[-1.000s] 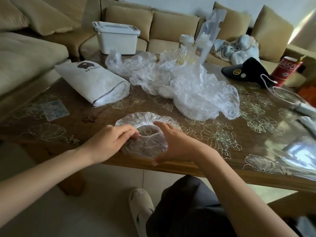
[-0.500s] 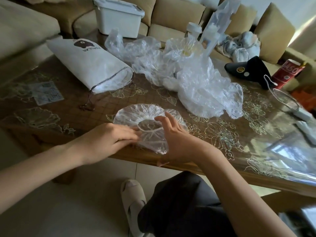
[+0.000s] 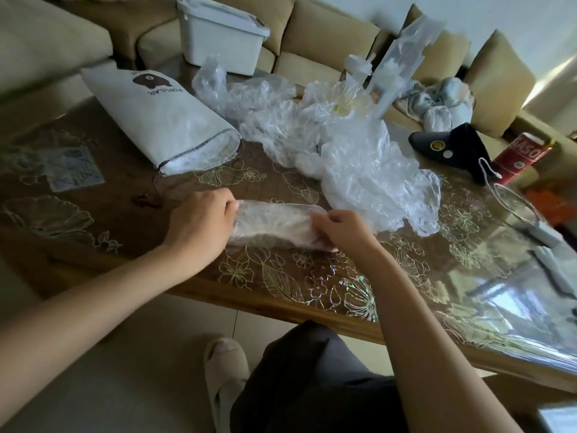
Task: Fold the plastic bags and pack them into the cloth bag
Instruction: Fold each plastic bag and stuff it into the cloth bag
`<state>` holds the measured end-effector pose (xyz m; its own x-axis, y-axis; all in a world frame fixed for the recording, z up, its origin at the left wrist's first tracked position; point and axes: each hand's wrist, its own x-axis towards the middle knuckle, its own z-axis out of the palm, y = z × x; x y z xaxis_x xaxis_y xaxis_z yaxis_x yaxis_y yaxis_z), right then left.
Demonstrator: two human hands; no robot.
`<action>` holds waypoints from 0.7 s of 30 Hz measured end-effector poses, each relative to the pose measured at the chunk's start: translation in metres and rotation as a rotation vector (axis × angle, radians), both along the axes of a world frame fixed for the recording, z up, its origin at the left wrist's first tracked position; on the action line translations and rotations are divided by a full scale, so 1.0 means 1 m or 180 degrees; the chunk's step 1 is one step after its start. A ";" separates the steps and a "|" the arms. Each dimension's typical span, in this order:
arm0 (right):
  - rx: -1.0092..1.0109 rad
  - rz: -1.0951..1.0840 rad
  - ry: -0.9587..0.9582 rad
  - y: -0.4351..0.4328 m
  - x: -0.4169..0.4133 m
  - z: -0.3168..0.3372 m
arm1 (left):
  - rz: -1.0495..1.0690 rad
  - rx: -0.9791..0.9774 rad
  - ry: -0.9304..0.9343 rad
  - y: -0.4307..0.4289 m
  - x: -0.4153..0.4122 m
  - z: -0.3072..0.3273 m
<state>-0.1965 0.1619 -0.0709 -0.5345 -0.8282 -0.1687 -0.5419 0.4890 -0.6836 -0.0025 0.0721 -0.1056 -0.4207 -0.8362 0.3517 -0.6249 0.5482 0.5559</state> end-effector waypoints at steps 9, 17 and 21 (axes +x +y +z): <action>0.0250 -0.0480 0.1980 -0.019 0.023 -0.026 | 0.0641 -0.0470 -0.1433 -0.004 -0.017 0.006; -0.0458 -0.0937 0.2264 -0.001 0.021 -0.033 | 0.0217 0.1006 -0.0169 -0.021 0.010 0.025; -0.0933 -0.0854 0.1825 0.008 0.041 -0.027 | 0.0365 0.1949 0.0251 -0.001 0.023 0.030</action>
<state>-0.1557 0.1695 -0.0978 -0.6649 -0.6234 0.4114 -0.7430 0.4955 -0.4500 0.0210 0.0712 -0.0760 -0.3088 -0.9341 -0.1792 -0.6051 0.0476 0.7947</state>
